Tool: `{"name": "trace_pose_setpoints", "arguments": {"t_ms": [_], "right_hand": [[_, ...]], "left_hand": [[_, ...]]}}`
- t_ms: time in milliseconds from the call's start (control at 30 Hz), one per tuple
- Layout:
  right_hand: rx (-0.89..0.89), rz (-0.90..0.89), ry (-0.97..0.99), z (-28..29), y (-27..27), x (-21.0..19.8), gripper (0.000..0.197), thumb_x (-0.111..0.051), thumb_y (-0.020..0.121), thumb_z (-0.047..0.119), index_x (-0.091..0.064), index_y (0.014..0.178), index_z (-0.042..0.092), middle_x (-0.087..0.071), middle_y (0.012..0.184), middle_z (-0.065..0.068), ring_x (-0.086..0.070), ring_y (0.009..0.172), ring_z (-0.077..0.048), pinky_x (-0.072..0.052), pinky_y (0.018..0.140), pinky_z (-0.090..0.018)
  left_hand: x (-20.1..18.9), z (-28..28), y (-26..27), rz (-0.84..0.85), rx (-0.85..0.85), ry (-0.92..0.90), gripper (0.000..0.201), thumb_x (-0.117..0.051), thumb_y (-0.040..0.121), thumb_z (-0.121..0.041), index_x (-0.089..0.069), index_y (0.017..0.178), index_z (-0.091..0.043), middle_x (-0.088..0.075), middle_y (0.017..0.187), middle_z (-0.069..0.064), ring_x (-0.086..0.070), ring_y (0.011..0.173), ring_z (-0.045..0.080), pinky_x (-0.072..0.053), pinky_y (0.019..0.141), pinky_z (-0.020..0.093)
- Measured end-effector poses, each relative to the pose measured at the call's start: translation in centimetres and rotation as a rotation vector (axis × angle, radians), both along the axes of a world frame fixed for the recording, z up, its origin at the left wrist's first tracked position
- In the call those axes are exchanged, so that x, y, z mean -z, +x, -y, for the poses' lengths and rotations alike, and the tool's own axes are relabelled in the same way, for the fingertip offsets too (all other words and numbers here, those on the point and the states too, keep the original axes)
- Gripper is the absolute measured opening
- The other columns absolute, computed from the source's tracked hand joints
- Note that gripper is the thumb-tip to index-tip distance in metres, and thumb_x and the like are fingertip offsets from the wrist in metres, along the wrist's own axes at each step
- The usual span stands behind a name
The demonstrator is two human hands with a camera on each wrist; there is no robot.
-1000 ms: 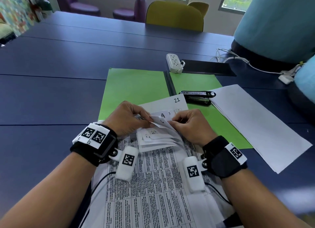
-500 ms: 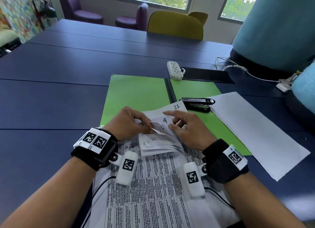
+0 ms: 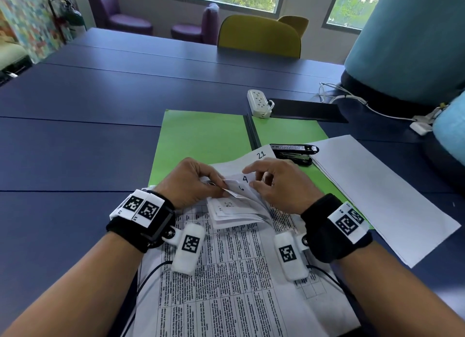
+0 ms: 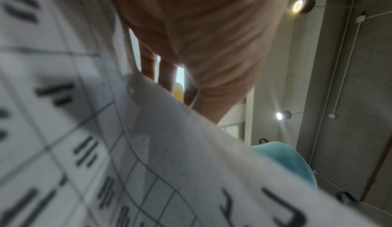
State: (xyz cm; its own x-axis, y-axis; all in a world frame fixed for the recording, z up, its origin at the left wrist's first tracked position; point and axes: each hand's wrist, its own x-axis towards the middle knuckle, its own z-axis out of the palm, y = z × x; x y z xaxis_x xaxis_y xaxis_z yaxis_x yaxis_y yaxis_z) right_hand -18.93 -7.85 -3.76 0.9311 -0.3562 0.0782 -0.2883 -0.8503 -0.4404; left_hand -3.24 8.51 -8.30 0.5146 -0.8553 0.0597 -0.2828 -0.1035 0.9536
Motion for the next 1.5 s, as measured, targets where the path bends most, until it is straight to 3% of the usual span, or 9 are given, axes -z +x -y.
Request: {"name": "trace_pose_setpoints", "arguments": {"t_ms": [267,500,600,700,900,1100,1267,1367,1500], "right_hand": [[-0.021,-0.025,-0.166,-0.3,0.3,-0.2,0.025,-0.063,0.09,0.039,-0.07,0.115,0.038,-0.061,0.105,0.017,-0.05,0.081,-0.004,-0.037,0.077,-0.025],[-0.043,-0.053,-0.156,-0.5,0.8,-0.2,0.005,-0.066,0.087,0.026,-0.068,0.084,0.029,-0.063,0.086,0.013,-0.051,0.07,-0.004,-0.04,0.069,-0.025],[-0.028,-0.063,-0.152,-0.6,0.7,-0.4,0.014,-0.065,0.089,0.027,-0.072,0.101,0.031,-0.067,0.09,0.014,-0.056,0.074,-0.004,-0.045,0.073,-0.024],[-0.021,-0.072,-0.159,-0.7,0.6,-0.5,0.029,-0.062,0.093,0.032,-0.066,0.121,0.036,-0.071,0.112,0.012,-0.064,0.096,-0.009,-0.049,0.092,-0.027],[-0.06,-0.108,-0.185,-0.9,1.4,-0.9,0.027,-0.059,0.094,0.03,-0.069,0.119,0.033,-0.068,0.123,0.012,-0.062,0.109,-0.01,-0.049,0.097,-0.031],[-0.074,-0.138,-0.211,-1.0,1.8,-0.8,0.036,-0.059,0.092,0.037,-0.063,0.128,0.035,-0.063,0.125,0.013,-0.061,0.11,-0.013,-0.048,0.093,-0.031],[-0.08,-0.137,-0.206,-1.0,1.7,-0.8,0.028,-0.057,0.092,0.038,-0.069,0.117,0.034,-0.063,0.114,0.011,-0.061,0.095,-0.013,-0.049,0.086,-0.032],[-0.087,-0.106,-0.211,-1.0,1.6,-0.8,0.025,-0.058,0.093,0.039,-0.07,0.115,0.035,-0.063,0.113,0.012,-0.053,0.086,-0.007,-0.047,0.083,-0.029],[-0.101,-0.084,-0.22,-0.9,1.5,-0.8,0.026,-0.06,0.093,0.038,-0.071,0.117,0.036,-0.063,0.115,0.014,-0.047,0.085,-0.002,-0.041,0.079,-0.024]], "left_hand": [[-0.1,-0.1,0.0,0.031,0.011,0.014,0.026,-0.087,0.069,0.0,-0.079,0.067,-0.025,-0.078,0.085,-0.008,-0.071,0.083,0.008,-0.051,0.08,0.013],[-0.2,0.0,0.0,0.041,0.006,0.021,0.022,-0.087,0.069,0.0,-0.08,0.069,-0.021,-0.079,0.086,-0.006,-0.073,0.089,0.015,-0.052,0.083,0.015],[-0.2,-0.1,0.0,0.037,0.008,0.027,0.022,-0.087,0.07,-0.001,-0.08,0.069,-0.022,-0.078,0.086,-0.007,-0.073,0.09,0.015,-0.052,0.082,0.015],[-0.3,-0.1,-0.1,0.035,0.006,0.021,0.022,-0.087,0.07,-0.002,-0.08,0.068,-0.023,-0.078,0.086,-0.006,-0.072,0.089,0.016,-0.053,0.082,0.015],[-0.5,-0.2,-0.2,0.038,0.006,0.028,0.021,-0.086,0.07,0.001,-0.08,0.07,-0.02,-0.079,0.087,-0.005,-0.073,0.089,0.017,-0.053,0.083,0.016],[-0.7,-0.3,-0.4,0.029,0.009,0.024,0.025,-0.086,0.07,-0.001,-0.08,0.068,-0.025,-0.078,0.085,-0.008,-0.073,0.087,0.01,-0.052,0.082,0.013],[-0.9,-0.2,-0.6,0.029,0.003,0.021,0.032,-0.086,0.07,0.001,-0.079,0.063,-0.03,-0.078,0.085,-0.007,-0.072,0.086,0.012,-0.051,0.079,0.011],[-1.1,-0.3,-0.7,0.029,0.0,0.017,0.03,-0.086,0.07,0.001,-0.079,0.065,-0.027,-0.079,0.086,-0.005,-0.072,0.088,0.016,-0.052,0.079,0.011],[-1.1,-0.4,-0.8,0.017,-0.004,0.014,0.027,-0.086,0.07,0.001,-0.078,0.065,-0.025,-0.078,0.085,-0.006,-0.072,0.084,0.011,-0.05,0.076,0.008]]}}
